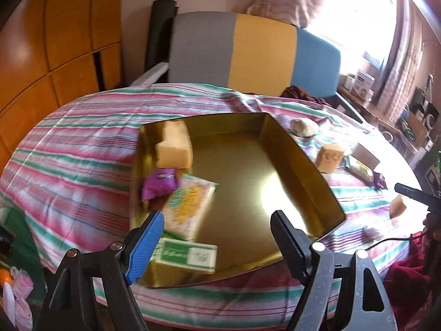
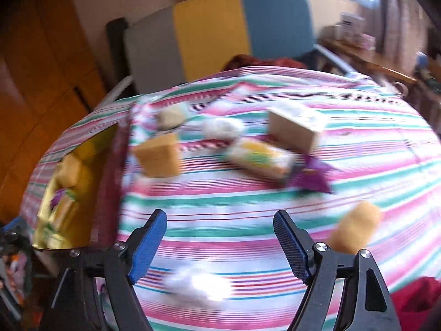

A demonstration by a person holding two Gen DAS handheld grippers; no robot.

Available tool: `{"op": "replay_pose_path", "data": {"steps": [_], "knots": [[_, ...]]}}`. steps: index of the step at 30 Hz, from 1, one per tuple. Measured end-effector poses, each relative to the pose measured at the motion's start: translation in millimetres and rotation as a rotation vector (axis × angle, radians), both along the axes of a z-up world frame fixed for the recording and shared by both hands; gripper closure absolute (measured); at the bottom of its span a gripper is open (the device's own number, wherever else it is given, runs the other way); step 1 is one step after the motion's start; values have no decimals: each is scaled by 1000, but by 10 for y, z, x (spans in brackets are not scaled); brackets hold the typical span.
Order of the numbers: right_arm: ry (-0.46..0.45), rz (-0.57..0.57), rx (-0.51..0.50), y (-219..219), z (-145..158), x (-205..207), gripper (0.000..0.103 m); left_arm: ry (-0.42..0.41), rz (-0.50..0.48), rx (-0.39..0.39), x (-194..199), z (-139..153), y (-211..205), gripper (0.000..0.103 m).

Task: Organize objects
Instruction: 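Withdraw the right gripper from the tray toward the remaining items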

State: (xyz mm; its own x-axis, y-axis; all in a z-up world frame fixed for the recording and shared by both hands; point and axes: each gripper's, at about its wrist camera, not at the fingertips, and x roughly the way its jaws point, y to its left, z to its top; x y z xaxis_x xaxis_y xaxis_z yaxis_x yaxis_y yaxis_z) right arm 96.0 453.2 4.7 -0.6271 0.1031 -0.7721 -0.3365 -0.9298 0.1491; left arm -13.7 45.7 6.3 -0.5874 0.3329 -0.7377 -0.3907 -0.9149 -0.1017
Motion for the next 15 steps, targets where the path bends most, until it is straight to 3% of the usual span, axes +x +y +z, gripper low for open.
{"op": "replay_pose_path", "data": {"steps": [3, 8, 15], "knots": [[2, -81, 11, 290, -41, 139, 22, -7, -58, -13, -1, 28, 242, 22], [24, -240, -91, 670, -95, 277, 22, -14, -161, -19, 39, 96, 656, 22], [52, -237, -127, 706, -86, 300, 15, -18, -294, -61, -31, 133, 1337, 22]]}}
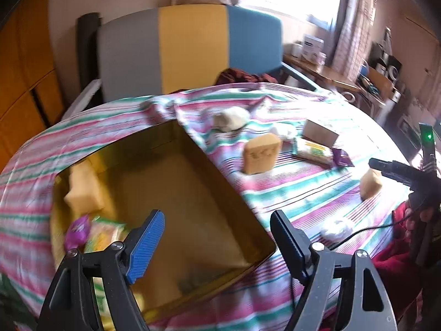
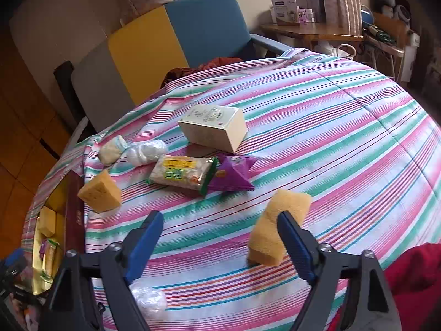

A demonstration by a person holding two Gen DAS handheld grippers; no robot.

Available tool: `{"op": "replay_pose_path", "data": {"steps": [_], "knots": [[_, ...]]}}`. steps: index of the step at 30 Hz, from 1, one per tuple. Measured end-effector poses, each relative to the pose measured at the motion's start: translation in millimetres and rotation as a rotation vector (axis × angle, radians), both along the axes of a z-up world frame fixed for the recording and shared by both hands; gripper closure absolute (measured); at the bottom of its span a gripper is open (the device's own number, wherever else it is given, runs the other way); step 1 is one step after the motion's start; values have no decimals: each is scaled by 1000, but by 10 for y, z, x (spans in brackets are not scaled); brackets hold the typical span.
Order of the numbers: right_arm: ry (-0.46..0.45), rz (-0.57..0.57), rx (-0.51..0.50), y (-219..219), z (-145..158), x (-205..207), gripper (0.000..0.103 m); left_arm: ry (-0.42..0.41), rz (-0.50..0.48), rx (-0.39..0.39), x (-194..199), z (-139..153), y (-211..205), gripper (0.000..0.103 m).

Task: Organize objects
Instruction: 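Withdraw the right gripper from the tray toward the remaining items, then grasp the yellow sponge on the cloth with the left gripper, then lift the yellow sponge toward the tray with the left gripper while the right gripper grasps the clear plastic bundle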

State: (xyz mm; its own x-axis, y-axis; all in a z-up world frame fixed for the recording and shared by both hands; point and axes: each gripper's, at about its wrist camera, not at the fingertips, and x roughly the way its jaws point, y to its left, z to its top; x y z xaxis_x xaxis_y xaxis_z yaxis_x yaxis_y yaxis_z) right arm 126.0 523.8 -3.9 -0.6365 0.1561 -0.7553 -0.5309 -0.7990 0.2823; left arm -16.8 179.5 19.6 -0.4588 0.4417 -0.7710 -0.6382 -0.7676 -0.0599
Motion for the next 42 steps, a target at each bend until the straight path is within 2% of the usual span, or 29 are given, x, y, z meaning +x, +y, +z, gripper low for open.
{"op": "replay_pose_path", "data": {"steps": [4, 10, 13, 17, 21, 26, 30, 32, 33, 35, 37, 42], "knots": [[0, 19, 3, -44, 1, -26, 15, -60, -28, 16, -111, 4, 295, 22], [4, 25, -15, -51, -5, -20, 14, -75, -61, -15, -278, -32, 745, 21], [10, 24, -24, -47, -2, -10, 14, -136, -60, -11, -420, -118, 948, 19], [17, 26, -38, -37, -5, -6, 13, -200, -27, -1, -625, -259, 1170, 13], [20, 26, -60, -16, -19, -4, 13, -252, 36, 4, -844, -414, 1306, 0], [16, 43, -73, -30, -38, -28, 13, -323, 97, 16, -1065, -619, 1413, 0], [8, 57, -74, -56, -55, -54, 13, -347, 97, 9, -1147, -758, 1557, 0], [1, 63, -77, -62, -74, -70, 12, -345, 99, 0, -1160, -812, 1603, 3], [-4, 65, -78, -63, -82, -76, 12, -321, 110, -38, -1156, -837, 1621, 10], [-15, 70, -72, -78, -98, -96, 12, -280, 108, -59, -1143, -830, 1602, 20], [-20, 75, -61, -94, -102, -110, 12, -244, 89, -44, -1136, -787, 1535, 40], [-40, 86, -28, -140, -118, -146, 12, -153, 4, -42, -1022, -654, 1484, 42]]}}
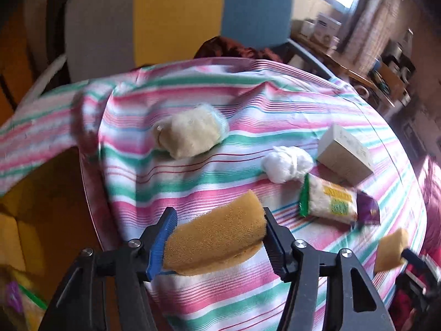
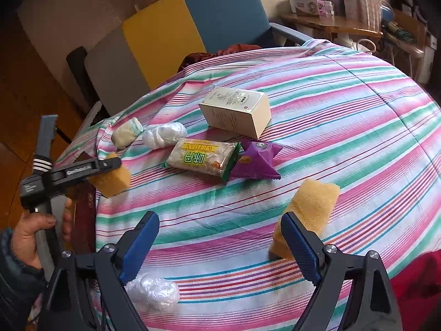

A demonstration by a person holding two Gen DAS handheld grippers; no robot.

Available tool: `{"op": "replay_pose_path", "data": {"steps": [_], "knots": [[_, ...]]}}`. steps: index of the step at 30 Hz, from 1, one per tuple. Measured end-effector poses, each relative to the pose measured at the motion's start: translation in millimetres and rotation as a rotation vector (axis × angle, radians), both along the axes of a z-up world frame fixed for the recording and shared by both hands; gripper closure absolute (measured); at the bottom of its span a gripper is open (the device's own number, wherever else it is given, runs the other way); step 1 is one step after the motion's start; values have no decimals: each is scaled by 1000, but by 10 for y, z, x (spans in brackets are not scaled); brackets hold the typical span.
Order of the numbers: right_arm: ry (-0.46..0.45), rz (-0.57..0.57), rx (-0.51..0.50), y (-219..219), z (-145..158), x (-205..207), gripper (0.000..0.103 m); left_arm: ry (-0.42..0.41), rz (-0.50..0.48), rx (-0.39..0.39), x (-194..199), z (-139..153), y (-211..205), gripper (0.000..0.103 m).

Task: Organize objects
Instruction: 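Lift the yellow sponge toward the tray with the left gripper while the right gripper grasps the clear plastic bundle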

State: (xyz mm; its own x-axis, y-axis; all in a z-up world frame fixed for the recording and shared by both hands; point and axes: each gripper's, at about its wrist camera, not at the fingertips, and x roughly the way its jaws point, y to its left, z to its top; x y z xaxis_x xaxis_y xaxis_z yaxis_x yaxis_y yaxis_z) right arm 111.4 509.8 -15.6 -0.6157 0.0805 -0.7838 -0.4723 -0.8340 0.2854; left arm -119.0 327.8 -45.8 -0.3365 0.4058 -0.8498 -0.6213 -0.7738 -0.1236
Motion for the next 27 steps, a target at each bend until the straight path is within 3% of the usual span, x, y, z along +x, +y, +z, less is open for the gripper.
{"op": "replay_pose_path", "data": {"steps": [4, 10, 13, 20, 27], "knots": [[-10, 0, 16, -17, -8, -9, 12, 61, -60, 36, 149, 107, -35, 43], [-6, 10, 1, -23, -16, -23, 12, 81, -128, 107, 456, 300, -164, 43], [34, 136, -116, -126, -34, -88, 12, 70, -133, 142, 568, 386, -297, 43], [-25, 443, -14, -782, -84, -252, 12, 74, -105, 195, 763, 560, -699, 43], [-92, 557, 25, -1045, -247, -244, 12, 73, -54, 228, 901, 662, -1150, 43]]}}
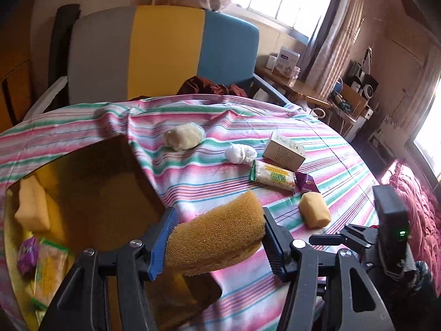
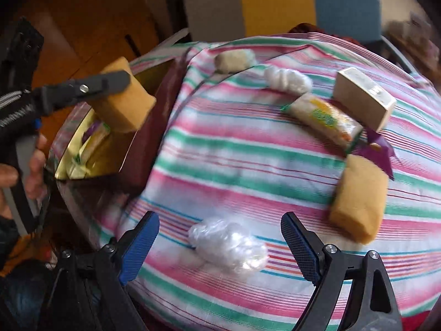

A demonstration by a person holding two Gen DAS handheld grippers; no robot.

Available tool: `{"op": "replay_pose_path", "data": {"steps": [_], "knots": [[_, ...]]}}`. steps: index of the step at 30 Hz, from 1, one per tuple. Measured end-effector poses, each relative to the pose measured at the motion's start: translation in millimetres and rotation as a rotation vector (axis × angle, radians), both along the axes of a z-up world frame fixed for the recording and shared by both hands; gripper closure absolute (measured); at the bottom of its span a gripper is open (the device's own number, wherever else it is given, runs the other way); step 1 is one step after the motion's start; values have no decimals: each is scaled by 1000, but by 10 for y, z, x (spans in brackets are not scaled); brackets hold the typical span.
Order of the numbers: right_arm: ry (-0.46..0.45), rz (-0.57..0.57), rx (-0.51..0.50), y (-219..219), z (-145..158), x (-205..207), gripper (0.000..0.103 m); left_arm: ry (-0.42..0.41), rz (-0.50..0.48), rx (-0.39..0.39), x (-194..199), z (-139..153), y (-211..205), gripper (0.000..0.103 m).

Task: Organize objects
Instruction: 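Lift the yellow sponge toward the tray with the left gripper while the right gripper grasps the clear plastic bundle, then lower the yellow sponge into the gold tray and open the left gripper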

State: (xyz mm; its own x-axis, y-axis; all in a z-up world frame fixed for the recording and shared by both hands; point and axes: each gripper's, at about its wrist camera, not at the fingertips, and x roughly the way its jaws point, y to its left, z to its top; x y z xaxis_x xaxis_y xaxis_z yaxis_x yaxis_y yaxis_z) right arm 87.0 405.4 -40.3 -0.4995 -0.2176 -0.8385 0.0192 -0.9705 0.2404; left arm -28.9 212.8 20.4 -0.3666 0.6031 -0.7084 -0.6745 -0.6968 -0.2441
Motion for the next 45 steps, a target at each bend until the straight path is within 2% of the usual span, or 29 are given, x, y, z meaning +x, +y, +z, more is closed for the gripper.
{"op": "replay_pose_path", "data": {"steps": [3, 4, 5, 7, 14, 33, 41, 45], "knots": [[-30, 20, 53, -56, -76, -5, 16, -13, 25, 11, 44, -10, -164, 43], [-43, 28, 80, -71, -113, -10, 35, -17, 31, 13, 54, -22, -213, 43], [-72, 34, 106, -82, -172, -28, 64, -22, 38, 14, 68, -30, -256, 43], [-102, 47, 155, -109, -242, -50, 64, -31, 56, 16, 91, -60, -349, 43], [-105, 65, 191, -154, -286, -46, 65, -47, 116, 19, 137, -130, -671, 43], [-102, 62, 196, -156, -313, -56, 64, -42, 381, 19, -13, -171, -1737, 43], [-94, 69, 204, -179, -324, -62, 63, -48, 470, 50, -167, -135, -2049, 43], [-94, 70, 207, -185, -325, -62, 63, -49, 475, 54, -216, -128, -2068, 43]]}}
